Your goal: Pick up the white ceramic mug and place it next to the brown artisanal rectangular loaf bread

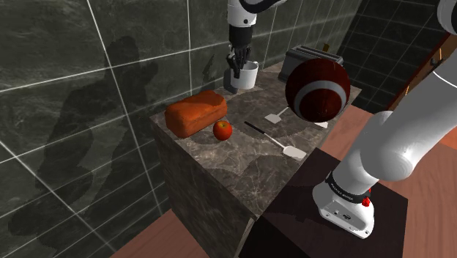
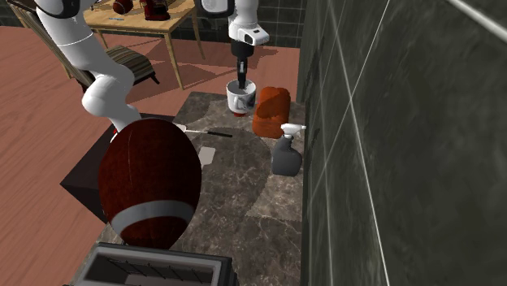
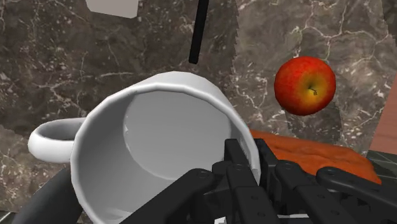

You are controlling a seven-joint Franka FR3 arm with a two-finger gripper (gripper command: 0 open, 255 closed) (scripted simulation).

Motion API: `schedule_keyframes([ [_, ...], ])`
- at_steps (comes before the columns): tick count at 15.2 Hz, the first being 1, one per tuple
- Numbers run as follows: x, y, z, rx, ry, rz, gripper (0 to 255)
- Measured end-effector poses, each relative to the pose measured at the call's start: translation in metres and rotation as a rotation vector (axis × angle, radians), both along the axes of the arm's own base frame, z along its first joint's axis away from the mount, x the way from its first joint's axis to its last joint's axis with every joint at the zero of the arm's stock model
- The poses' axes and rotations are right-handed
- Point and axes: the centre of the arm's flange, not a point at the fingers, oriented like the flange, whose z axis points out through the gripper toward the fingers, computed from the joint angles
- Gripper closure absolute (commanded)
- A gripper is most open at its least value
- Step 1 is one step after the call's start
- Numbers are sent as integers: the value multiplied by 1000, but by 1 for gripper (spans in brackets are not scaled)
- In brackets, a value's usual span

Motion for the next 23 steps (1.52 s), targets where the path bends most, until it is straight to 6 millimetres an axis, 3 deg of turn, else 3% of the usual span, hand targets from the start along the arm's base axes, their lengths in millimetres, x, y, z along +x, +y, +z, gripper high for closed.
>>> schedule_keyframes([
  [14,-52,179,-2,-1,0,1,255],
  [18,-54,190,-22,-1,0,-1,255],
  [23,-54,189,-48,-1,0,-2,255],
])
